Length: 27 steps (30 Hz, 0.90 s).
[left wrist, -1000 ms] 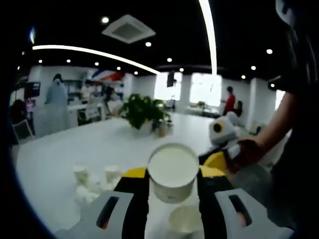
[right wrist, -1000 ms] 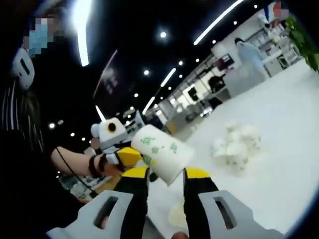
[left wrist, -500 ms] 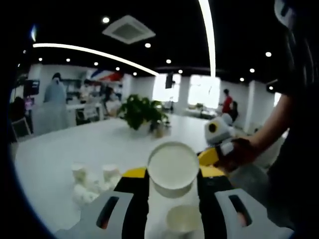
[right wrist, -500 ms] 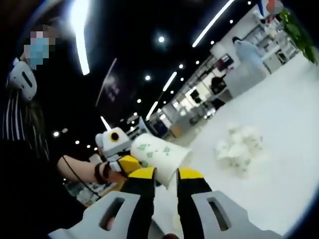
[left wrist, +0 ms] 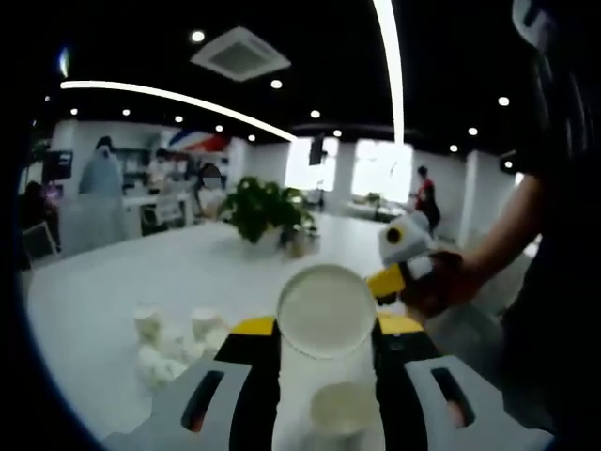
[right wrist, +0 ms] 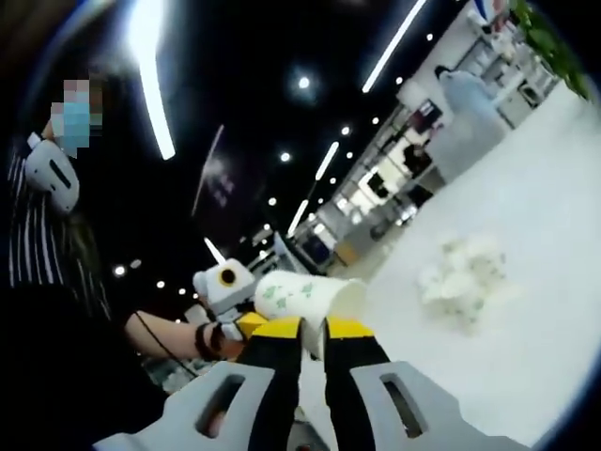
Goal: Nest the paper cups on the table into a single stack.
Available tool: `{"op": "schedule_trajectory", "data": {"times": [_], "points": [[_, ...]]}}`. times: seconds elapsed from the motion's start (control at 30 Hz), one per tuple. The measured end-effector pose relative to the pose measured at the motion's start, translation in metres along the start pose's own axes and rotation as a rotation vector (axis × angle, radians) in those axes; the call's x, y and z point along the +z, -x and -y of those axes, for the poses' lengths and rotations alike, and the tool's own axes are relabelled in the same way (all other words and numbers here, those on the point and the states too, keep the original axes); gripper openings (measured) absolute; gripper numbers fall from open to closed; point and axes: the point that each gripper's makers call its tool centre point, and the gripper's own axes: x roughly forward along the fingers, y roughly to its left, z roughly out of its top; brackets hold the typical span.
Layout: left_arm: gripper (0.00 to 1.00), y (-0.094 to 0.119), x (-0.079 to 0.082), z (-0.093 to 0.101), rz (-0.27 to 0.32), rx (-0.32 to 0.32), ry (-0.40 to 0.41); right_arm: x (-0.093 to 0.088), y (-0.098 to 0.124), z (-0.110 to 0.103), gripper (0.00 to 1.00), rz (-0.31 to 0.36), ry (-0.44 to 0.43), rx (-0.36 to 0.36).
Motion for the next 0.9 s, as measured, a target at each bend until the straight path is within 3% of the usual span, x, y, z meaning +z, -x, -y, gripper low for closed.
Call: {"op": "schedule_trajectory", "data": {"times": [0.17, 0.43, 0.67, 0.9], "points": [[0.38, 0.002, -0.003, 0.001, -0.010, -0.003, -0.005, 0.002, 0.002, -0.009, 0.01, 0.019, -0.054, 0.071], [0.42, 0.003, -0.004, 0.000, -0.008, 0.002, 0.000, 0.000, -0.002, -0.020, 0.00, 0.002, -0.093, 0.117], [0.44, 0.007, -0.008, -0.006, -0.002, 0.029, -0.009, -0.002, -0.005, -0.019, 0.00, -0.021, -0.095, 0.105], [0.53, 0.011, -0.012, -0.009, 0.006, 0.053, -0.006, -0.003, -0.007, -0.017, 0.00, -0.038, -0.082, 0.091]]}}
